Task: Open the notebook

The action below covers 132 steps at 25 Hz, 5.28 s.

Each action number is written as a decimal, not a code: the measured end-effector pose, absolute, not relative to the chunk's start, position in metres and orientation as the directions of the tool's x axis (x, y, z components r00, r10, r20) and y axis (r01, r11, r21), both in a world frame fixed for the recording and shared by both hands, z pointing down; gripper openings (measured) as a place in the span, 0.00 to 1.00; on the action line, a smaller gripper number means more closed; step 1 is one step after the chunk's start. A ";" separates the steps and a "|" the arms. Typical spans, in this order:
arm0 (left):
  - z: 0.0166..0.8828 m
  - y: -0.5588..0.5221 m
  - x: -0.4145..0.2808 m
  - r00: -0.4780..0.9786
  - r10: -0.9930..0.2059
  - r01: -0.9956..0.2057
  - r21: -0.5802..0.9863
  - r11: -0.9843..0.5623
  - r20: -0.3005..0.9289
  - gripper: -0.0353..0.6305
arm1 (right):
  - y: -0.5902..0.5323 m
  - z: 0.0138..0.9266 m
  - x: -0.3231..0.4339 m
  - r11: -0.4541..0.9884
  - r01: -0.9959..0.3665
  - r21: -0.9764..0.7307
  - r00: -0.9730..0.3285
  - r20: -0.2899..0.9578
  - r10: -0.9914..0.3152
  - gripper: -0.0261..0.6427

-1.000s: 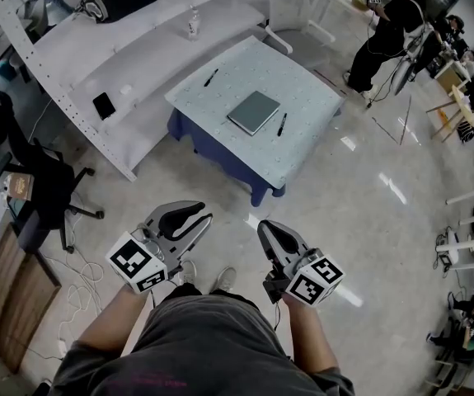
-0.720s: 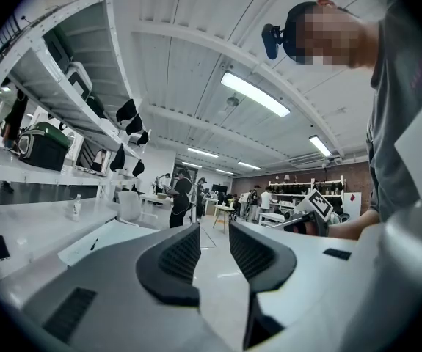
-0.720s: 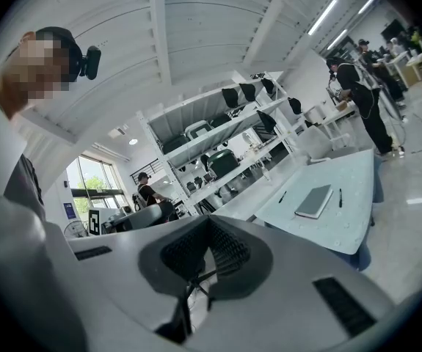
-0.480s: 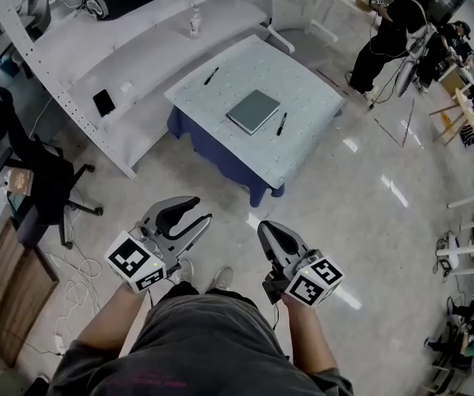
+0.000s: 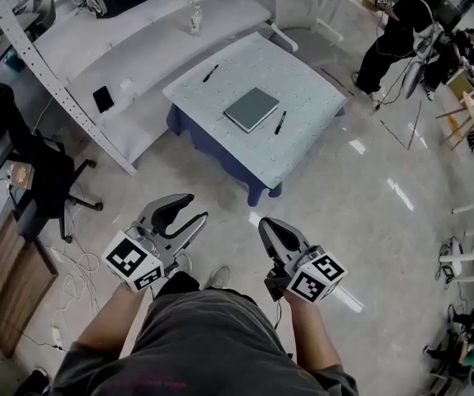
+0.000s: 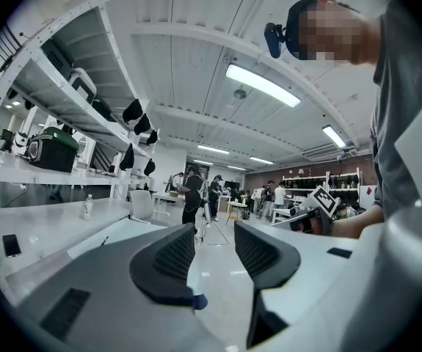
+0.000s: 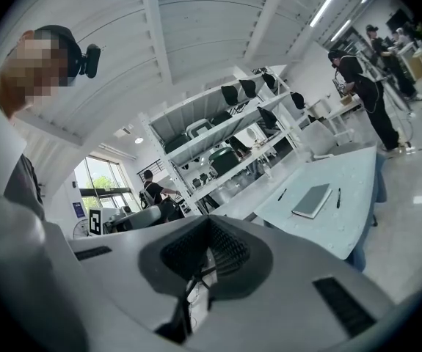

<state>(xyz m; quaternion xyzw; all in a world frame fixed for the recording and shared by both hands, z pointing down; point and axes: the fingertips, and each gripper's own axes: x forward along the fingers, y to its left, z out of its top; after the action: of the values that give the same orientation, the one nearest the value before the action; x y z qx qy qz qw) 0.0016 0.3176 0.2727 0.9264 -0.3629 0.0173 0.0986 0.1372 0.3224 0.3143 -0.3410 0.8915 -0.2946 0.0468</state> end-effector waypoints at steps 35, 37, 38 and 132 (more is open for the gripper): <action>0.325 0.141 -0.035 0.744 -0.655 -0.666 0.234 -0.709 0.133 0.31 | 0.156 0.367 0.102 0.544 -0.617 -0.569 -0.748 0.210 -0.629 0.04; 0.328 0.124 -0.041 0.748 -0.650 -0.661 0.236 -0.712 0.135 0.31 | 0.140 0.370 0.095 0.534 -0.623 -0.572 -0.744 0.220 -0.632 0.04; 0.330 0.116 -0.043 0.751 -0.646 -0.658 0.236 -0.715 0.136 0.31 | 0.132 0.370 0.093 0.529 -0.626 -0.573 -0.740 0.225 -0.634 0.04; 0.704 -0.148 0.048 0.689 -0.371 0.095 -0.586 -0.805 0.622 0.33 | -0.082 0.622 0.146 0.111 -0.738 -0.665 -0.563 0.518 -0.644 0.04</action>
<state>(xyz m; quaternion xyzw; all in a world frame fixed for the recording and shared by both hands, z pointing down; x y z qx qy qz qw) 0.0480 -0.1481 0.7035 0.8680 -0.0795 0.3861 -0.3020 0.1459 -0.0819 0.6218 -0.4648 0.7436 -0.4781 -0.0491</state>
